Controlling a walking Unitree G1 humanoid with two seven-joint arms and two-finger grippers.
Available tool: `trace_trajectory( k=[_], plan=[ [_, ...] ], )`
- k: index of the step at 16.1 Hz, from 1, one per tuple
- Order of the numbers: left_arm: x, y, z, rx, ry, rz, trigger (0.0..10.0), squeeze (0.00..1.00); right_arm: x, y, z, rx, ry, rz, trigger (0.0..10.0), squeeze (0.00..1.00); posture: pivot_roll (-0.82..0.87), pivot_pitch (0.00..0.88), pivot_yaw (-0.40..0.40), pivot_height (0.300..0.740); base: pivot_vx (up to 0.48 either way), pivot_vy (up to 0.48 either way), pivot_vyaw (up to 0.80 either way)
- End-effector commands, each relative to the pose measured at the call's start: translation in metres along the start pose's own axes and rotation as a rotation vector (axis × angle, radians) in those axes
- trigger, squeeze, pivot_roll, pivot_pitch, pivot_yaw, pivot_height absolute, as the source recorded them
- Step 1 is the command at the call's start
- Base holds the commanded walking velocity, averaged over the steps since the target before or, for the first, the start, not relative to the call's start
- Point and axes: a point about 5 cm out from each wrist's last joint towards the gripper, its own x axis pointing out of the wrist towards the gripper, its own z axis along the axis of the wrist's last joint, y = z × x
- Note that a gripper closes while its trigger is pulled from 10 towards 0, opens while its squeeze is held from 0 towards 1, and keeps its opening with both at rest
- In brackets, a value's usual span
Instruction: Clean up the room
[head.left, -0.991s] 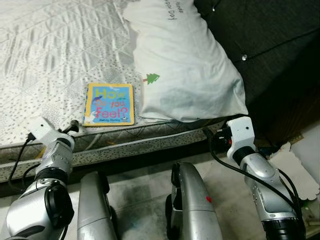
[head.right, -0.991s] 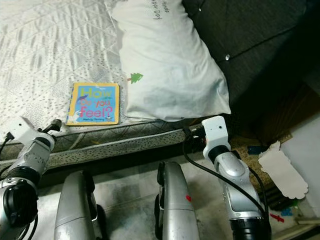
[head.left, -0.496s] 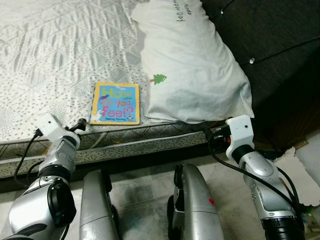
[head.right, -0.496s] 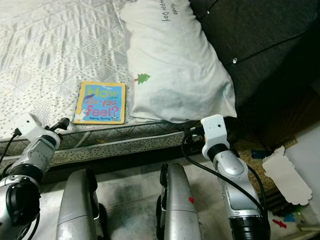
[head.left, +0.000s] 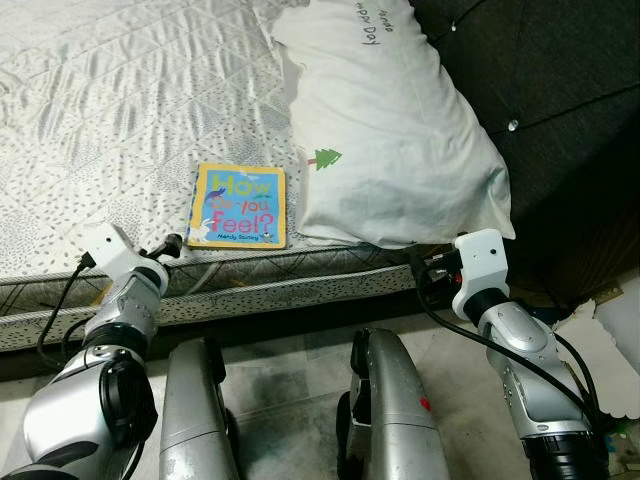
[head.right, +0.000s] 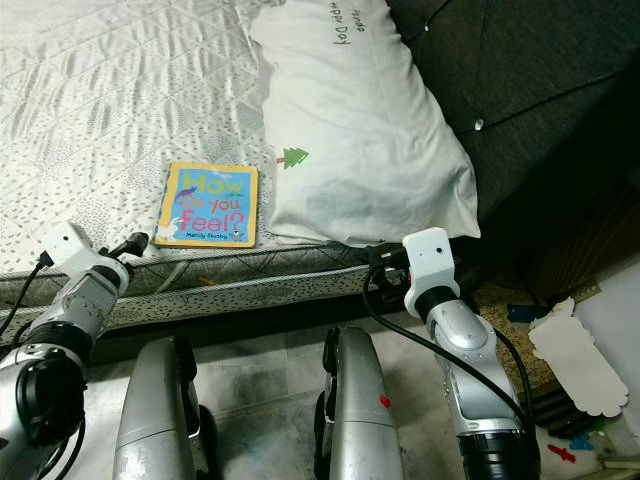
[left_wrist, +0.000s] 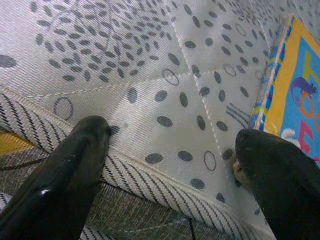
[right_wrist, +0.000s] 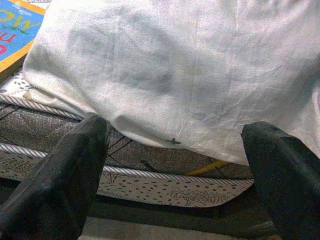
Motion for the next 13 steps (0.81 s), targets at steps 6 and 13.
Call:
trace_trajectory(
  k=[6, 13],
  plan=[
    [-0.006, 0.036, -0.004, 0.116, -0.003, 0.203, 10.0, 0.0, -0.001, -0.003, -0.007, 0.005, 0.025, -0.013, 10.0, 0.0, -0.12, 0.17, -0.096, 0.536, 0.0, 0.0, 0.0],
    [-0.006, 0.044, 0.008, 0.291, 0.009, 0.297, 10.0, 0.0, -0.002, -0.003, -0.008, 0.003, 0.026, -0.018, 10.0, 0.0, -0.12, 0.171, -0.095, 0.536, 0.0, 0.0, 0.0]
  ],
)
